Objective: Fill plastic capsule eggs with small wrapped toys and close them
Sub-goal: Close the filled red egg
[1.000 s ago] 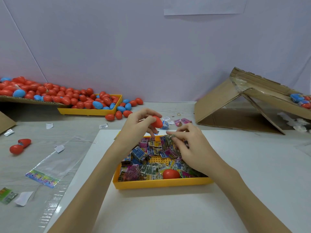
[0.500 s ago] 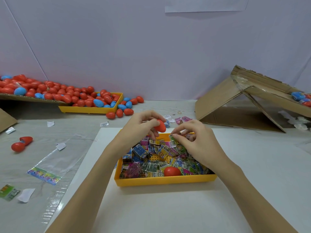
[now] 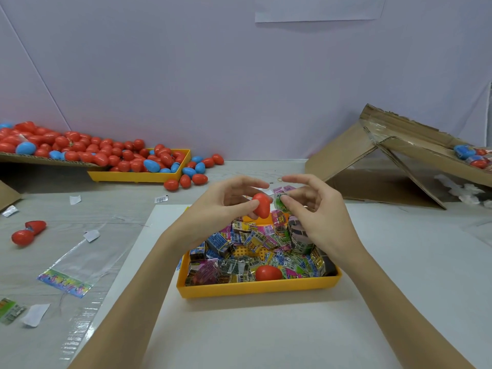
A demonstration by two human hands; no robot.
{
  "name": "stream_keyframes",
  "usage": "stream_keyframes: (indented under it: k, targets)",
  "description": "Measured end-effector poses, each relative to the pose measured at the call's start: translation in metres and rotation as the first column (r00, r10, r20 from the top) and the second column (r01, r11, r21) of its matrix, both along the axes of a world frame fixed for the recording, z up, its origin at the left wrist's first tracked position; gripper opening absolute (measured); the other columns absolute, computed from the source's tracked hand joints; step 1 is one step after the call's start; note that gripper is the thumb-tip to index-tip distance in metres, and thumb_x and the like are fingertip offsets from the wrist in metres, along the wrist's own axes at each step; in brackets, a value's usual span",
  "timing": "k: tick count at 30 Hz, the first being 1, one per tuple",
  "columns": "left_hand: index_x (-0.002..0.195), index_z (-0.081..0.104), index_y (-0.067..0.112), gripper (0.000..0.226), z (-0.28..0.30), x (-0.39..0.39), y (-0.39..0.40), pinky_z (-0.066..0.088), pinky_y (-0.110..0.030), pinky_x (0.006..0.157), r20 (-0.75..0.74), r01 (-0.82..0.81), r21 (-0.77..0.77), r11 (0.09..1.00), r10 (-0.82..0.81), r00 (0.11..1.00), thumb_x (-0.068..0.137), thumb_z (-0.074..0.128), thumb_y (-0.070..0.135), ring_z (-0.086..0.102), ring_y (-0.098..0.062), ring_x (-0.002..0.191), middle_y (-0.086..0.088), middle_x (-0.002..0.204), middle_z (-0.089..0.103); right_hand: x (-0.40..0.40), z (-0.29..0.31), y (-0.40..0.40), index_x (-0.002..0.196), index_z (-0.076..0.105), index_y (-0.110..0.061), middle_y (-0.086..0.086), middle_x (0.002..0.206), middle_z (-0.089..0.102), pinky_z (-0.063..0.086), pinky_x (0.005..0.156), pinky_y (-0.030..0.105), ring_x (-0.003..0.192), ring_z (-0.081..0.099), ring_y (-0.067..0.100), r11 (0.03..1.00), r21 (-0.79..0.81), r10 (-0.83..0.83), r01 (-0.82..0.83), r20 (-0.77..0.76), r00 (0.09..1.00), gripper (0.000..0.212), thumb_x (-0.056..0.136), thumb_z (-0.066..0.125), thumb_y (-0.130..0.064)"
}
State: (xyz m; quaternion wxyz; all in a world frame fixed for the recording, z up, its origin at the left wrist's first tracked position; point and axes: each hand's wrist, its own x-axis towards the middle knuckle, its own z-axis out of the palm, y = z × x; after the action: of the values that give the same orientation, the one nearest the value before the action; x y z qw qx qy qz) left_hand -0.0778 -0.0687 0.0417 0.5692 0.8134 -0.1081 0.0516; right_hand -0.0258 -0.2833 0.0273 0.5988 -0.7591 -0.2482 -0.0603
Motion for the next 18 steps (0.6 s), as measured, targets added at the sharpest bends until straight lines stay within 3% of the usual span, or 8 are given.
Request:
stream_keyframes:
  k: [4, 11, 18]
  targets:
    - [0.129, 0.067, 0.025, 0.028, -0.0014, 0.0004, -0.0001, 0.059, -0.030, 0.093, 0.006, 0.002, -0.003, 1.000, -0.002, 1.000, 0.102, 0.064, 0.017, 0.074, -0.020, 0.092, 0.006, 0.117, 0.075, -0.0021, 0.0007, 0.0016, 0.126, 0.066, -0.019, -0.004, 0.087, 0.078, 0.056, 0.071, 0.016, 0.084, 0.073, 0.003, 0.999, -0.023, 0.029, -0.028, 0.019, 0.999, 0.031, 0.096, 0.072, -0.011]
    - [0.126, 0.069, 0.026, 0.026, -0.0018, 0.0008, -0.0009, 0.059, -0.025, 0.086, 0.014, 0.006, 0.025, 1.000, -0.007, 1.000, 0.102, 0.064, 0.019, 0.073, -0.017, 0.092, 0.010, 0.117, 0.074, -0.0044, 0.0013, 0.0027, 0.127, 0.065, -0.020, -0.002, 0.089, 0.079, 0.061, 0.080, 0.027, 0.088, 0.075, 0.008, 0.997, -0.055, 0.056, -0.055, 0.016, 0.998, 0.031, 0.097, 0.070, -0.014]
    - [0.123, 0.070, 0.028, 0.023, -0.0033, 0.0022, -0.0013, 0.060, -0.028, 0.086, 0.021, -0.018, 0.047, 0.999, 0.017, 1.000, 0.102, 0.064, 0.021, 0.074, -0.017, 0.090, 0.012, 0.115, 0.074, -0.0061, 0.0012, 0.0033, 0.124, 0.068, -0.020, -0.006, 0.087, 0.078, 0.050, 0.066, 0.014, 0.072, 0.067, -0.004, 0.997, -0.067, 0.041, -0.040, 0.010, 0.999, 0.028, 0.097, 0.071, -0.016]
